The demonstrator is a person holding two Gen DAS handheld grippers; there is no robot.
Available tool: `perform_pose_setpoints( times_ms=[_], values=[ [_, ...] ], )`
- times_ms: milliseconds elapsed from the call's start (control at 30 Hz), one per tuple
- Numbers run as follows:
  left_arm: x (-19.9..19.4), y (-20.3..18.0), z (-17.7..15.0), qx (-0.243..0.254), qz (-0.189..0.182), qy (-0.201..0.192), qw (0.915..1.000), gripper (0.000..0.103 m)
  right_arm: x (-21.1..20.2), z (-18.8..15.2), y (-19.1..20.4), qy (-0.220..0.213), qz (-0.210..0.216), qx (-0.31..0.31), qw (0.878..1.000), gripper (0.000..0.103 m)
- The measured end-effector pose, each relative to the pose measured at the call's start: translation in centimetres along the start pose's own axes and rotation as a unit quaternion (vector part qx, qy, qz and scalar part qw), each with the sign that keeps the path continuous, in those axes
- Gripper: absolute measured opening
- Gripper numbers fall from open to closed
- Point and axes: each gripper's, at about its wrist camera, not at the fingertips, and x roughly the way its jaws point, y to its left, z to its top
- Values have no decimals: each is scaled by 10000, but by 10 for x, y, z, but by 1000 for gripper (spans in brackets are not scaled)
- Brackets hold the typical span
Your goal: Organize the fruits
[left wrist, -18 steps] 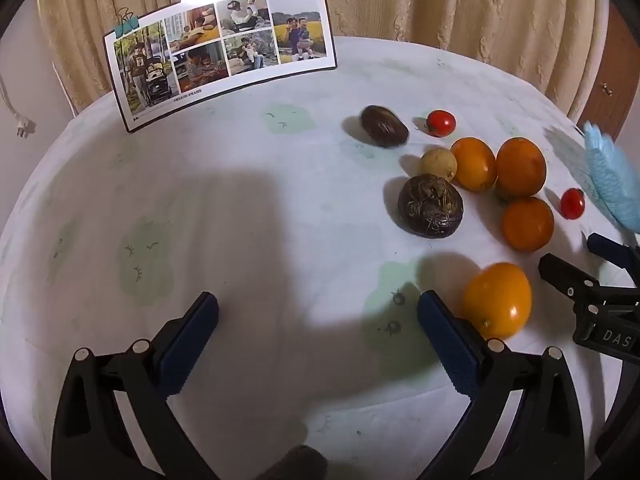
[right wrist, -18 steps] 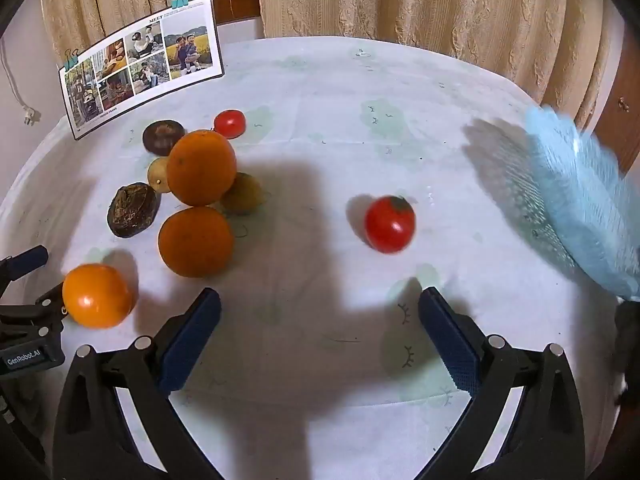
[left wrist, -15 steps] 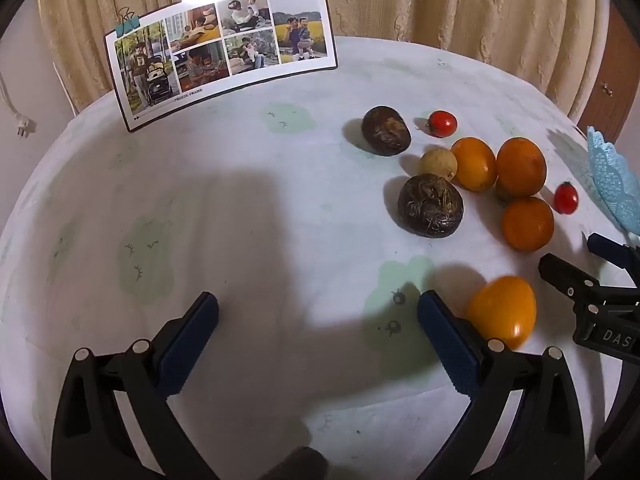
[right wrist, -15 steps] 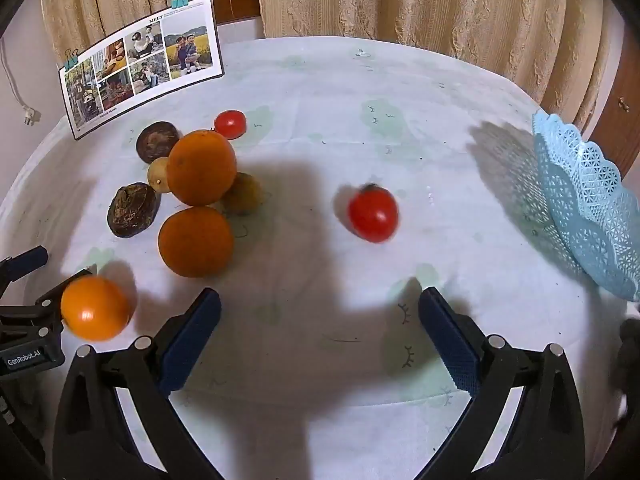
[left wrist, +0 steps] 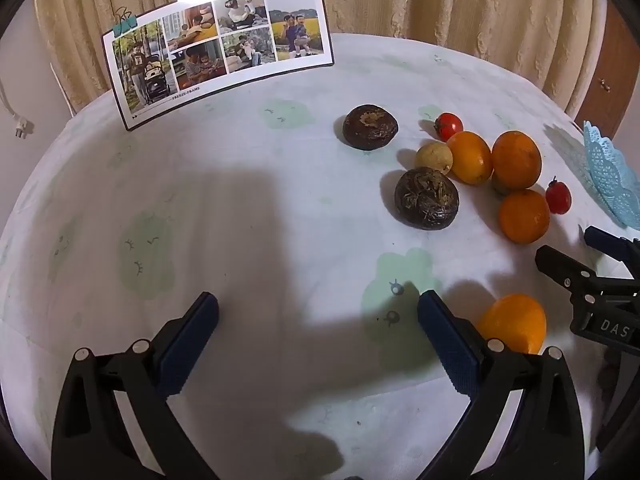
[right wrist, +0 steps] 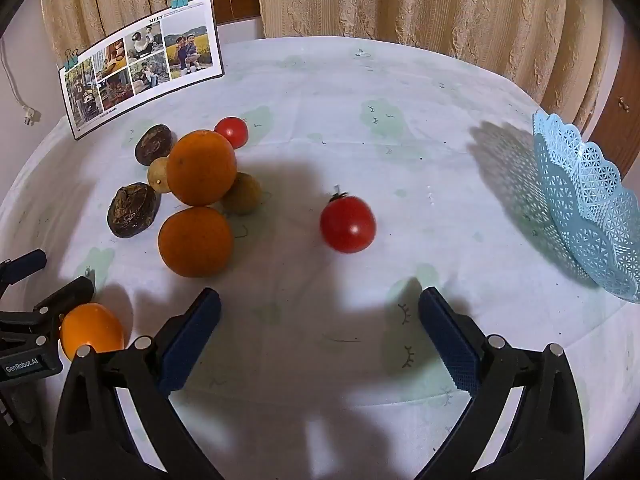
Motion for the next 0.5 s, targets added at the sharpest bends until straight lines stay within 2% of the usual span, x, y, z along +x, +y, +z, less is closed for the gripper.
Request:
perform_pose_setpoints(
  times_ms=[500],
  values=[
    [-1, 0, 1, 2, -6, 9, 10000, 98, -2, -1, -2, 67, 126, -160, 9998, 101]
  ],
)
